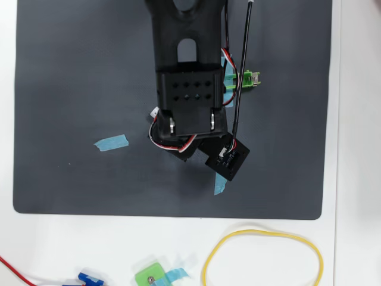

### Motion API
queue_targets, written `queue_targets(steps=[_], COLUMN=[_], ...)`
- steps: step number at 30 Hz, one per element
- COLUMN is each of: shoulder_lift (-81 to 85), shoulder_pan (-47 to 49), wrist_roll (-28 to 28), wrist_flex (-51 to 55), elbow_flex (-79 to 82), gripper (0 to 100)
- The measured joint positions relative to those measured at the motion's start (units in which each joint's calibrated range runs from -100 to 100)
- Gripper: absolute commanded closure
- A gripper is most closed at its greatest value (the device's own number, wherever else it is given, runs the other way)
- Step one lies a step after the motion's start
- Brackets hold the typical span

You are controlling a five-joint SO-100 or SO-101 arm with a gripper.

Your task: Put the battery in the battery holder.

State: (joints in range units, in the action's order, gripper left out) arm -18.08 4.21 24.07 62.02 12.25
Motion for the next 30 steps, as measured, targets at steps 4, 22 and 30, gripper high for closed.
queue_targets(steps=[4,22,30], shoulder_lift=[-0.3,-0.4,-0.4], shoulder_pan=[0.0,-2.1,-2.1], wrist_roll=[0.0,0.0,0.0], wrist_flex=[0.0,-0.1,-0.2], elbow_flex=[-0.1,-0.2,-0.1], gripper=[88,100,100])
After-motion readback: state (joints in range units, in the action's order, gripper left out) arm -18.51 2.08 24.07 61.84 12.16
